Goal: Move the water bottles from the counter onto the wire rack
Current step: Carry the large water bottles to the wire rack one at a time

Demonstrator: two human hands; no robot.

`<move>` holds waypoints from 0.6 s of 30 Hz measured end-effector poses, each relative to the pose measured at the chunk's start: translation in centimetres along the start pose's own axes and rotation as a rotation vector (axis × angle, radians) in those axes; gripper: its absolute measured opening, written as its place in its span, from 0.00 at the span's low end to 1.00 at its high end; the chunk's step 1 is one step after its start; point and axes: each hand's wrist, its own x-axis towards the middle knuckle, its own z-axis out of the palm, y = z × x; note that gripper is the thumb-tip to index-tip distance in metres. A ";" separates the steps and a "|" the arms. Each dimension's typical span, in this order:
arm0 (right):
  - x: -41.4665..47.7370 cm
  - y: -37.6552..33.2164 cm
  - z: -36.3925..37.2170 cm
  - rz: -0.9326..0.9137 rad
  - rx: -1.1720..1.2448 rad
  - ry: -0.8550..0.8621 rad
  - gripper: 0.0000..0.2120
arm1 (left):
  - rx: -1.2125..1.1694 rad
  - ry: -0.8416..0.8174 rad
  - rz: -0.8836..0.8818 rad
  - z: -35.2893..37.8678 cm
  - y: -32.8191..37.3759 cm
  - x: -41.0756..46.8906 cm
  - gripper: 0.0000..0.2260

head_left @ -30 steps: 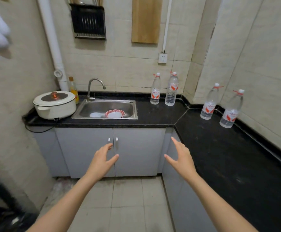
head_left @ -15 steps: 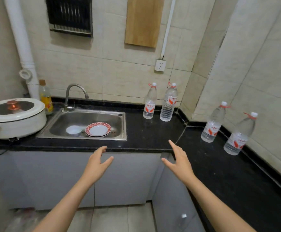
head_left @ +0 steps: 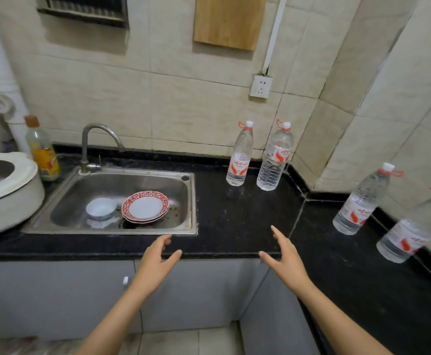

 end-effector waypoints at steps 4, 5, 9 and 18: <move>5.3 1.0 0.8 0.008 0.031 -0.003 0.35 | 0.015 -0.023 -0.020 0.3 -0.1 3.2 0.20; 6.9 1.2 0.9 0.008 0.043 -0.005 0.35 | 0.020 -0.026 -0.019 0.5 0.0 4.3 0.21; 14.0 2.2 1.2 -0.015 0.086 0.000 0.35 | 0.028 -0.008 -0.052 2.0 0.8 9.9 0.20; 28.7 6.6 1.1 0.011 0.184 -0.043 0.36 | -0.016 -0.052 -0.103 9.6 3.5 23.2 0.18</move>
